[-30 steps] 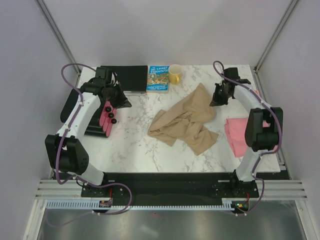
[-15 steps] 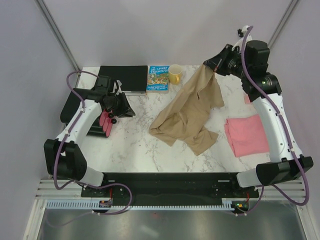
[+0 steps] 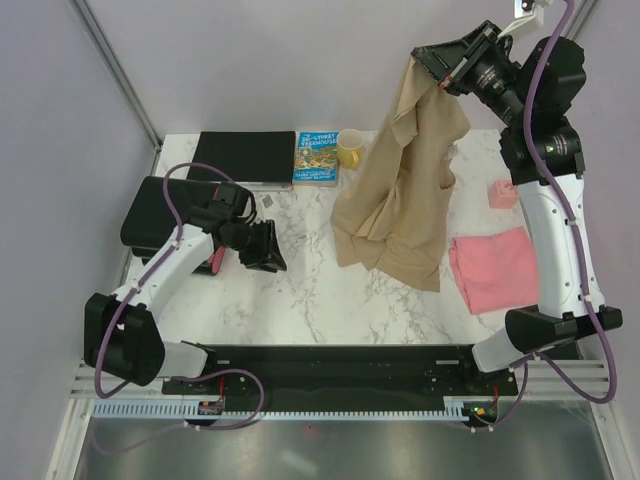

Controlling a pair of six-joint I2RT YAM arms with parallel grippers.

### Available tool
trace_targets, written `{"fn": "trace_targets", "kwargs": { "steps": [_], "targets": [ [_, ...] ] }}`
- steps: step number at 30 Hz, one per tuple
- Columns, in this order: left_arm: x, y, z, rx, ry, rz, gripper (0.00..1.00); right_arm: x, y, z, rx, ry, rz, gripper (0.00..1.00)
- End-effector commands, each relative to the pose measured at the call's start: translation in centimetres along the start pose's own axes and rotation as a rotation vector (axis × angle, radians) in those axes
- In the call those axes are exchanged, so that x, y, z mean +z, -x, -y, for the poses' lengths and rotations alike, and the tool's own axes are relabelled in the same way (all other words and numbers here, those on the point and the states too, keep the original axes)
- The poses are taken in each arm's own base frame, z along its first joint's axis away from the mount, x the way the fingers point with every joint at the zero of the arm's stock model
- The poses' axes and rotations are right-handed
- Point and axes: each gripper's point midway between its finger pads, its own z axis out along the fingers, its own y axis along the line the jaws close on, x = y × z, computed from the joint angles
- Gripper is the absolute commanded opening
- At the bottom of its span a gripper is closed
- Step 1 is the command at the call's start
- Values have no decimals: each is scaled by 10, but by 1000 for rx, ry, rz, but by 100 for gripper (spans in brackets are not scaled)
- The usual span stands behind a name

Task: Fold and stack the t-shirts

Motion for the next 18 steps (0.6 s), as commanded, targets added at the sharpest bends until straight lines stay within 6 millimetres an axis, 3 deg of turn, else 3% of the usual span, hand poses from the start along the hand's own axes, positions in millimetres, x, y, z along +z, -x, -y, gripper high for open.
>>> {"fn": "trace_targets", "kwargs": {
  "steps": [1, 4, 7, 9, 13, 18],
  "targets": [
    [-4, -12, 23, 128, -73, -6, 39, 6, 15, -36, 26, 122, 36, 0],
    [0, -9, 32, 162, -89, -11, 40, 4, 18, -45, 28, 147, 37, 0],
    [14, 2, 36, 184, -54, -14, 40, 2, 16, -43, 26, 136, 33, 0],
    [35, 5, 39, 185, -24, -48, 41, 0, 10, -39, 24, 128, 18, 0],
    [60, 36, 64, 178, -52, -18, 45, -2, 3, -34, 19, 116, 3, 0],
    [98, 64, 69, 141, -33, -37, 46, -1, -3, -29, 19, 109, -17, 0]
  ]
}}
